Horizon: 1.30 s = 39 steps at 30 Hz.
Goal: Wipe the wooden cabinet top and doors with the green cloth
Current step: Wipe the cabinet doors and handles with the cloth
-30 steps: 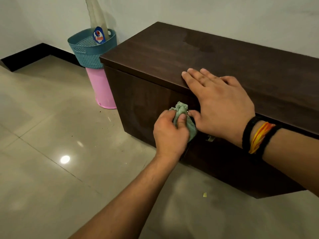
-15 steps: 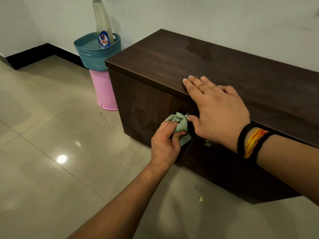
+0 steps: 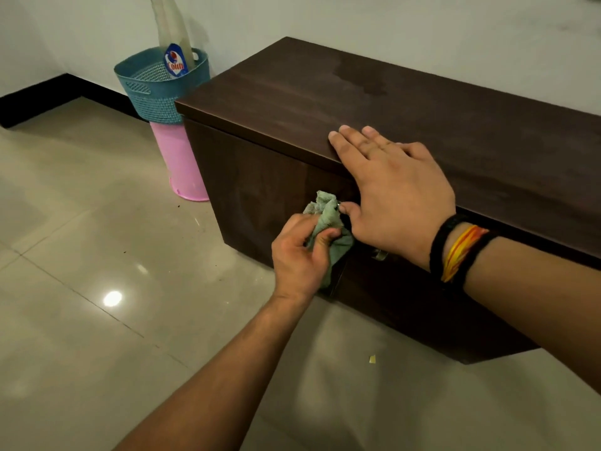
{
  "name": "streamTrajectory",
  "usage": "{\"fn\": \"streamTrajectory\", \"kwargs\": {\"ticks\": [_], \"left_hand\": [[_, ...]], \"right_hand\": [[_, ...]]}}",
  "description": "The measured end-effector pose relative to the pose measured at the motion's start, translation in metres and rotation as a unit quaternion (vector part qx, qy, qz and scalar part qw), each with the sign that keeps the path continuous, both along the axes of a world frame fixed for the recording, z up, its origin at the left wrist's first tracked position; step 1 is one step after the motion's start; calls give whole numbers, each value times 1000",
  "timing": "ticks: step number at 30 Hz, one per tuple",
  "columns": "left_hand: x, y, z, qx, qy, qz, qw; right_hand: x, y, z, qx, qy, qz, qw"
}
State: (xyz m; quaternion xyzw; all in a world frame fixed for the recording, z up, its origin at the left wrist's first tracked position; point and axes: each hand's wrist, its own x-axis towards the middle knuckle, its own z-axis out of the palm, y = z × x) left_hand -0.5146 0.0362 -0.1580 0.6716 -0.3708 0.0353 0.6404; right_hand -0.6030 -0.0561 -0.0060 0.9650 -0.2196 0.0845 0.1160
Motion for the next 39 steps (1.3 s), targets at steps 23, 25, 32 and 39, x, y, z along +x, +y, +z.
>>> {"fn": "streamTrajectory", "kwargs": {"ticks": [23, 25, 32, 39], "left_hand": [[-9, 0, -3, -25, 156, -35, 987], [-9, -2, 10, -26, 165, -21, 986], [-10, 5, -2, 35, 73, -2, 997], [-19, 35, -48, 200, -7, -79, 977]], "right_hand": [[-16, 0, -18, -123, -30, 155, 980], [-15, 1, -17, -111, -30, 154, 981], [-14, 2, -20, -121, -36, 159, 979], [-89, 10, -12, 17, -280, 97, 955]]}}
